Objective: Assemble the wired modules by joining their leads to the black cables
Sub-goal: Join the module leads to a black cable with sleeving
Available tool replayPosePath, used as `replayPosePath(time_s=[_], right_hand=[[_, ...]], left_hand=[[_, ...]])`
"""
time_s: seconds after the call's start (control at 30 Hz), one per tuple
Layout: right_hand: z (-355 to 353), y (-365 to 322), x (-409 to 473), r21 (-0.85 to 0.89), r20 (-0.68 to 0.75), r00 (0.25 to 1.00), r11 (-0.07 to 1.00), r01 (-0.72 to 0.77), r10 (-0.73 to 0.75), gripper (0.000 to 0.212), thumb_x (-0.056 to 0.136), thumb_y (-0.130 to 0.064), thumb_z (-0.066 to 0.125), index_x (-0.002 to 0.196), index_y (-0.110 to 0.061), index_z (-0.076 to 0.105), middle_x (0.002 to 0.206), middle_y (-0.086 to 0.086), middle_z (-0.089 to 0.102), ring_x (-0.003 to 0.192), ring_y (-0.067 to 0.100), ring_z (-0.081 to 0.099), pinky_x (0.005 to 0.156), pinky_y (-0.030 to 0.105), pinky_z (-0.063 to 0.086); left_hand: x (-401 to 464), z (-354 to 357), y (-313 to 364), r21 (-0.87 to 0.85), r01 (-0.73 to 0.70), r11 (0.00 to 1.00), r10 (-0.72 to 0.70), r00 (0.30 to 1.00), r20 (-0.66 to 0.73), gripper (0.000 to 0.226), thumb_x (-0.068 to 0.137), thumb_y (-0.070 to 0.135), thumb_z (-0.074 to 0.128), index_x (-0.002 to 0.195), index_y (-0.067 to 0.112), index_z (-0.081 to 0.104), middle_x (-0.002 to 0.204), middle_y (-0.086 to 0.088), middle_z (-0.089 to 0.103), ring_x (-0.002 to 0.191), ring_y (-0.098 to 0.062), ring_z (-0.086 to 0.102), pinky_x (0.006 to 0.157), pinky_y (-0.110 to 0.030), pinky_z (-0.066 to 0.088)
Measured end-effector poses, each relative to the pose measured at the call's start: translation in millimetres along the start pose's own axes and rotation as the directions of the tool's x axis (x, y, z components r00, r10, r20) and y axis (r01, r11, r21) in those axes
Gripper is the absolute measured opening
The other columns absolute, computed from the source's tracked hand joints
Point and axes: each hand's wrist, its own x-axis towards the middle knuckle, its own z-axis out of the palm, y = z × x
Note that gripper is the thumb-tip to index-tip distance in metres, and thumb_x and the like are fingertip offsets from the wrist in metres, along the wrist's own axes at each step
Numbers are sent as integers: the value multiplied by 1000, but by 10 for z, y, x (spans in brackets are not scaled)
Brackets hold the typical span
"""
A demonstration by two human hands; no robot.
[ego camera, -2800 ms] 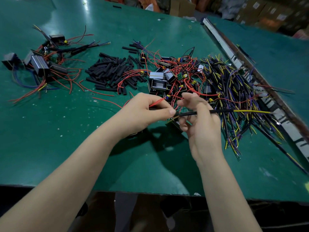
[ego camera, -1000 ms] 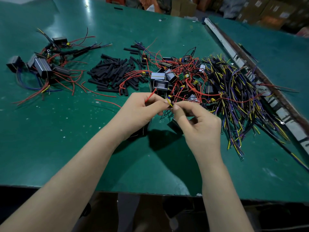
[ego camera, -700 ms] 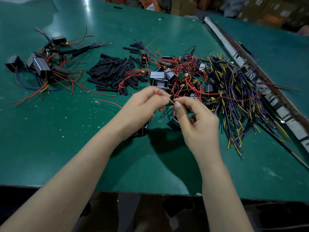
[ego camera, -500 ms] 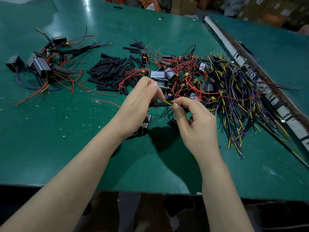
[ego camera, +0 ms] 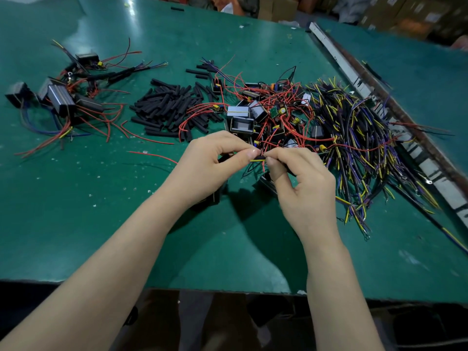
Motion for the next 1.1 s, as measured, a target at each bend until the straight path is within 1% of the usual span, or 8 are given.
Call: replayPosePath(time_s=[0.13, 0.23, 0.5, 0.63, 0.73, 0.87, 0.97, 1.1], right_hand=[[-10, 13, -12, -33, -17, 1000, 999, -7, 6, 11, 91, -10, 62, 94, -8, 73, 92, 1, 68, 86, 24, 59, 76, 43, 47], [-19, 8, -12, -44, -10, 1000, 999, -15, 14, 10, 91, -10, 63, 93, -10, 73, 91, 0, 68, 85, 26, 58, 74, 47, 46], [-13, -21, -12, -68, 32, 999, 997, -31, 33, 11, 92, -13, 62, 93, -13, 73, 92, -2, 68, 87, 27, 59, 73, 52, 45], [5, -28, -20, -62, 59, 997, 997, -53, 57, 12, 92, -16, 62, 95, -13, 73, 92, -1, 69, 88, 27, 59, 76, 51, 45], [14, -24, -21, -32, 64, 997, 998, -49, 51, 11, 91, -15, 62, 95, -12, 72, 91, -1, 68, 87, 26, 58, 78, 48, 47], [27, -23, -16, 29, 72, 995, 997, -69, 67, 11, 91, -16, 62, 96, -11, 71, 89, -3, 65, 84, 19, 54, 78, 36, 45], [31, -28, -13, 36, 74, 994, 996, -86, 83, 13, 90, -17, 63, 99, -10, 70, 89, -2, 64, 83, 20, 53, 77, 36, 45], [30, -40, -5, 32, 83, 995, 998, -57, 54, 11, 93, -15, 60, 94, -9, 69, 88, -3, 63, 83, 19, 52, 77, 36, 44]], left_hand=[[-2, 12, -5, 32, -29, 999, 29, 1000, 7, 14, 87, 19, 67, 94, 30, 71, 95, 7, 67, 87, -2, 61, 83, -18, 45], [5, 17, -8, 68, -49, 997, 48, 999, 8, 13, 86, 16, 68, 96, 23, 73, 93, 6, 65, 85, -2, 59, 81, -15, 44], [-24, 17, 2, 227, -160, 961, 164, 987, 3, 13, 86, 17, 69, 96, 12, 75, 92, -4, 66, 85, -15, 62, 83, -31, 48], [-32, 10, -3, 299, -228, 927, 237, 971, 4, 13, 85, 16, 68, 94, 9, 75, 92, -5, 66, 86, -25, 61, 82, -40, 48], [-29, -1, -10, 333, -253, 908, 266, 964, 7, 12, 84, 16, 68, 92, 9, 75, 91, -5, 66, 85, -27, 59, 81, -38, 44], [-28, -11, -4, 302, -231, 925, 246, 969, -13, 13, 83, 18, 68, 89, 9, 75, 88, -5, 66, 83, -27, 58, 79, -38, 44], [-23, -13, -6, 301, -234, 925, 245, 969, 0, 13, 83, 19, 68, 89, 9, 75, 88, -5, 66, 83, -27, 58, 79, -37, 43], [-20, -22, -7, 300, -237, 924, 251, 968, -7, 14, 84, 20, 66, 89, 9, 74, 88, -4, 65, 84, -26, 57, 79, -35, 43]])
